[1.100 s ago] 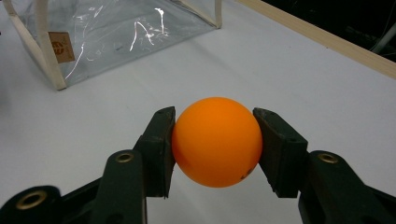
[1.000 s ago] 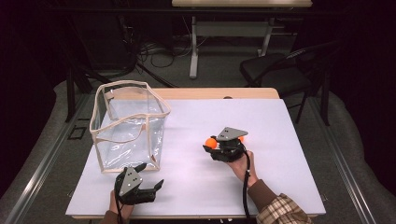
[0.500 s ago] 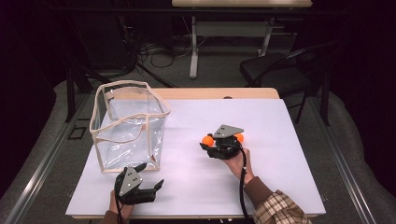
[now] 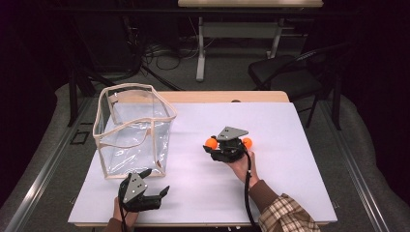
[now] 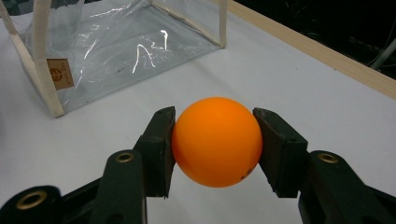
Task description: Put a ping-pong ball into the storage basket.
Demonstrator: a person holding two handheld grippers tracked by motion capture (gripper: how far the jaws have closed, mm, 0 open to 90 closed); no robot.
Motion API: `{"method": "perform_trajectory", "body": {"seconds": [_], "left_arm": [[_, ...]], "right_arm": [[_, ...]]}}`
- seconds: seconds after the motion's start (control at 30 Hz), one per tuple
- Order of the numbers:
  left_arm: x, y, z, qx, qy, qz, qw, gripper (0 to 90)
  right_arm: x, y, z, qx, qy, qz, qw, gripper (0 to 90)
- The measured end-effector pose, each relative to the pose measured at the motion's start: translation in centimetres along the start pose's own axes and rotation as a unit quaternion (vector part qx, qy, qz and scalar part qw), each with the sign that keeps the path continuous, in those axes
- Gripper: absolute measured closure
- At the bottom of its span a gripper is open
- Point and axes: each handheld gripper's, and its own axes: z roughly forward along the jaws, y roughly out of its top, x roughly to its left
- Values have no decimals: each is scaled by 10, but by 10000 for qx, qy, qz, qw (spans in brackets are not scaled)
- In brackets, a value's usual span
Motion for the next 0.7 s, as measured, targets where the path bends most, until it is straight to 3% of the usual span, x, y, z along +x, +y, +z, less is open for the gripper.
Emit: {"method": "perform_trajectory", "body": {"seconds": [0.7], "left_arm": [[1, 0, 0, -5, 6, -25, 10000, 160]], "right_arm": [[-1, 19, 9, -96, 30, -94, 9999, 509]]}}
